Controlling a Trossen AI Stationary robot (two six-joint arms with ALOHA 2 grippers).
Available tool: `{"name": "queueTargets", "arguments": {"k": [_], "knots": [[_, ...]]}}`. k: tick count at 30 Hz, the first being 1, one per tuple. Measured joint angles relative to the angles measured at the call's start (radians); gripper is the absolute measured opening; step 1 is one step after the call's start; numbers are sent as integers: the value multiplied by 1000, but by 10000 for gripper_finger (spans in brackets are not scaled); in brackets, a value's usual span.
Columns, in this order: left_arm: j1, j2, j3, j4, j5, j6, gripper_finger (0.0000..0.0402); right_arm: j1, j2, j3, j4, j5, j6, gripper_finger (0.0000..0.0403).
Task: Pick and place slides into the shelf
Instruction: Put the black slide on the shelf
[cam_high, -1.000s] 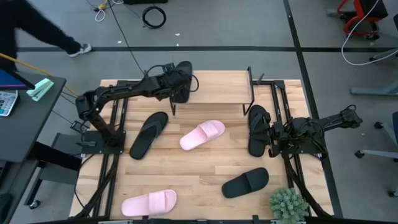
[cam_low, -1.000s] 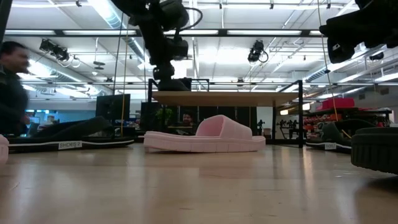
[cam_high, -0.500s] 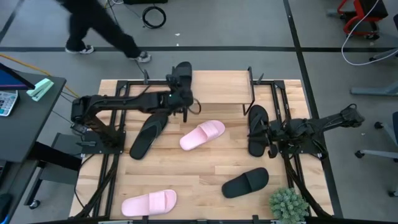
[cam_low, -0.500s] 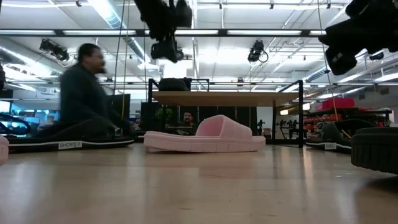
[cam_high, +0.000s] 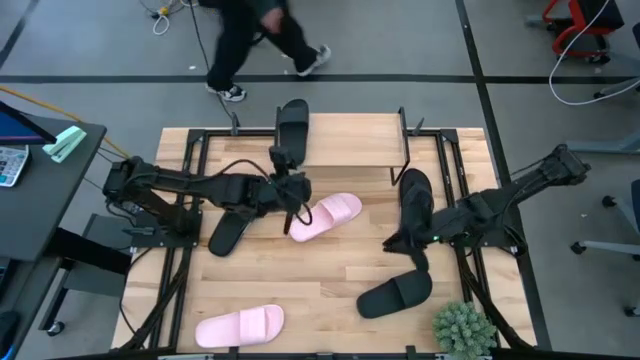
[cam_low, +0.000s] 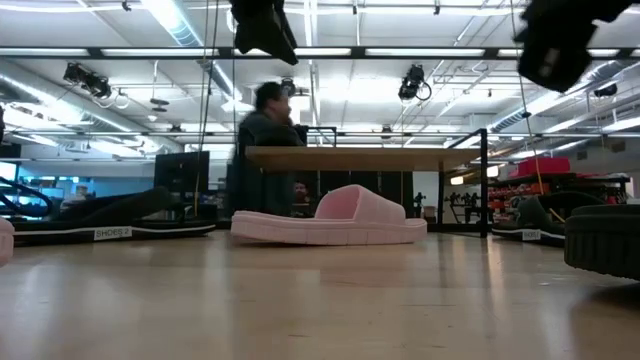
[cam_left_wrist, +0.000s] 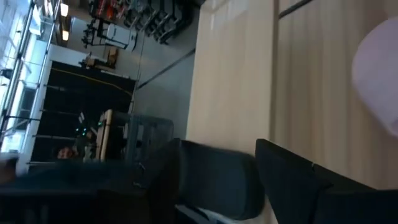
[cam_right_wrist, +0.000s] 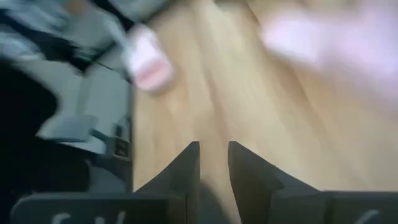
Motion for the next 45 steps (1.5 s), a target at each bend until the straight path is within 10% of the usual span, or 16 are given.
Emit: {"name": "queueTargets", "arguments": {"k": [16, 45], "knots": [[14, 1, 0, -20, 23, -61, 194, 184, 575, 392, -362, -182, 444, 90], [33, 2, 0, -25, 24, -112, 178, 292, 703, 450, -776, -244, 690, 90]]}}
